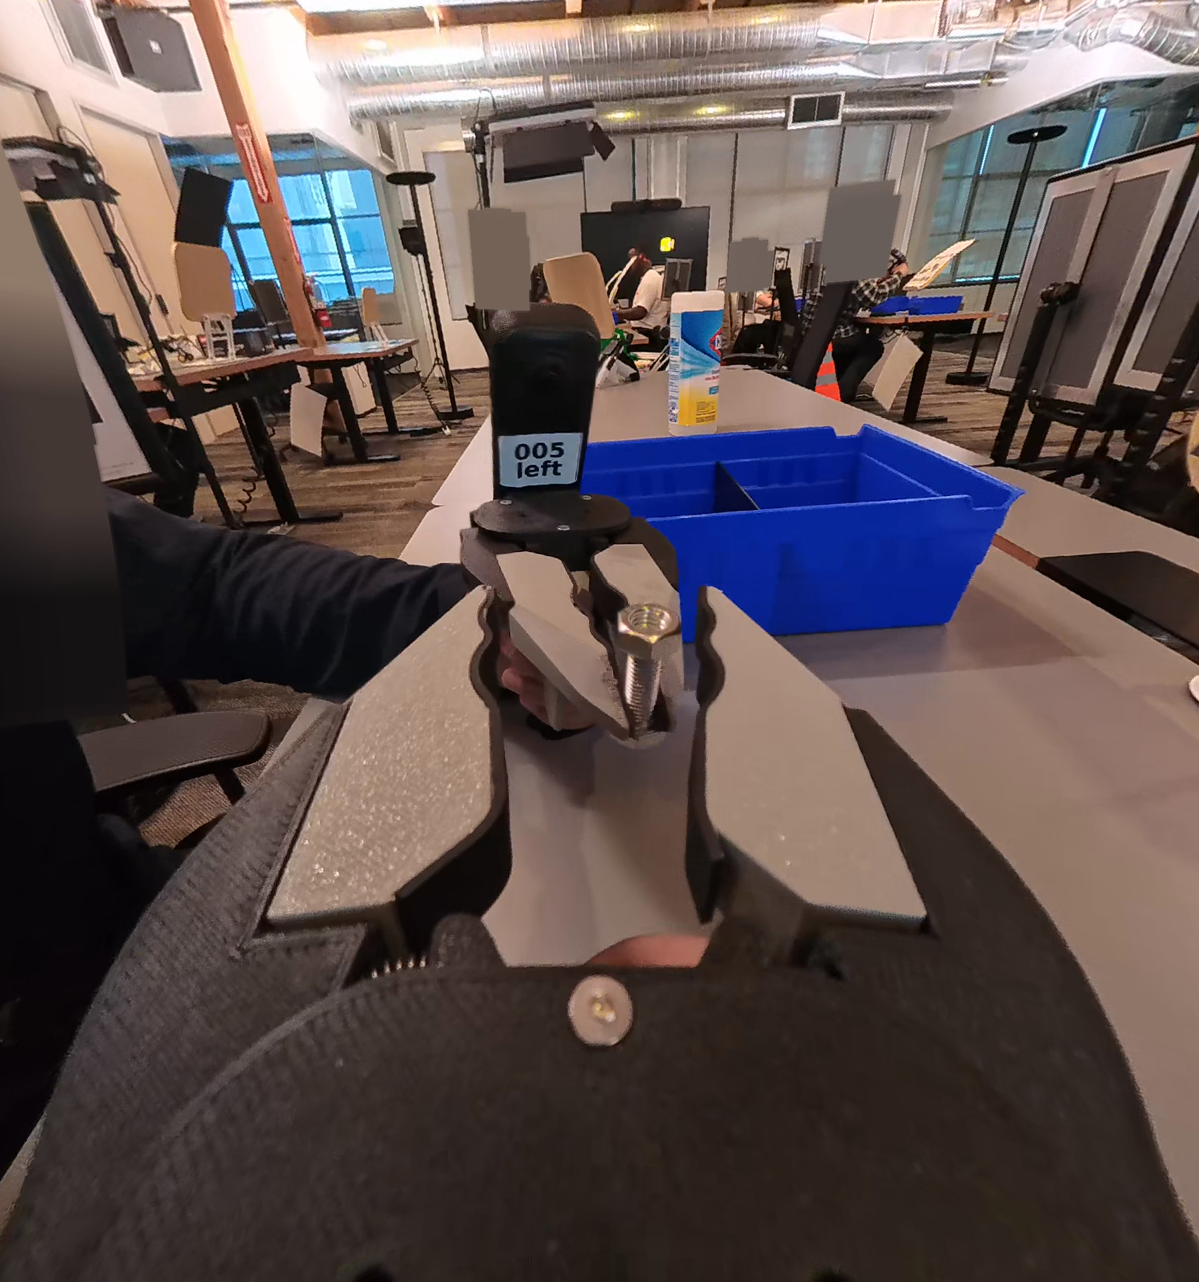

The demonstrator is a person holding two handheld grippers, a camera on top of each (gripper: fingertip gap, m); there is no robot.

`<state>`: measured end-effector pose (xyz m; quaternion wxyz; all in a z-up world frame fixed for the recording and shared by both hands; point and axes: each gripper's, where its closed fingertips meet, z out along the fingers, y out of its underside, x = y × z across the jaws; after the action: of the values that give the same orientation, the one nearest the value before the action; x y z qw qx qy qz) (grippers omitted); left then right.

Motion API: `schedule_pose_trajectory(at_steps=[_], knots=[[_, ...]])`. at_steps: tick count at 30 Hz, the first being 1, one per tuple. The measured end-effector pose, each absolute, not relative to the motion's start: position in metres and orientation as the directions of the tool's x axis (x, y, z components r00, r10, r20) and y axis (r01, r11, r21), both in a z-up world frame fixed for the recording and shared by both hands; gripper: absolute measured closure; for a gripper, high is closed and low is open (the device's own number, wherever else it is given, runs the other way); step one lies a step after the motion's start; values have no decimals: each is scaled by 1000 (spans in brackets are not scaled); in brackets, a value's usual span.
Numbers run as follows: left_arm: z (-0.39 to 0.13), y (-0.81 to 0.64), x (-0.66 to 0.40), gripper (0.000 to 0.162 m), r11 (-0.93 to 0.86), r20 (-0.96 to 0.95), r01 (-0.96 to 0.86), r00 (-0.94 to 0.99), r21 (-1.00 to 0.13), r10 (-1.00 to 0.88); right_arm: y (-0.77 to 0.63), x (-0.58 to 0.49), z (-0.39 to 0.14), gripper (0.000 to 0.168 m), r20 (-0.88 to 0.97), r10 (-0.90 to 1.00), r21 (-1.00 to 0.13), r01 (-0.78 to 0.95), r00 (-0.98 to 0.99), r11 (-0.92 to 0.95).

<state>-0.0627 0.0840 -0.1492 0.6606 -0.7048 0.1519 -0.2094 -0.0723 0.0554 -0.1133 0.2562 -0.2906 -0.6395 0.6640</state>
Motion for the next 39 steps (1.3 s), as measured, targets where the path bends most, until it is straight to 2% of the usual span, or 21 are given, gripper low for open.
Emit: schedule_pose_trajectory(at_steps=[15,18,26,31,36,37,39], knots=[[-143,84,-72,156,-57,80,61,891,-997,-447,57,-71,-112,115,-57,718,-998,40,-694,-41],[-141,85,-82,156,-55,104,89,903,-995,-417,62,-69,-111,123,-58,716,-998,36,-695,-45],[-139,83,-75,156,-50,108,96,887,-994,-448,63,-75,-112,114,-78,739,-997,47,-669,-63],[-144,83,-61,155,-62,71,47,874,-997,-481,51,-75,-116,115,-62,723,-998,50,-688,-38],[-142,85,-77,155,-56,86,68,903,-996,-420,57,-73,-114,115,-36,739,-999,35,-673,-17],[-141,86,-82,156,-57,103,87,907,-995,-407,59,-72,-112,121,-43,735,-999,34,-677,-27],[-141,86,-90,156,-68,139,123,913,-990,-383,62,-71,-109,123,-60,729,-998,29,-682,-55]])
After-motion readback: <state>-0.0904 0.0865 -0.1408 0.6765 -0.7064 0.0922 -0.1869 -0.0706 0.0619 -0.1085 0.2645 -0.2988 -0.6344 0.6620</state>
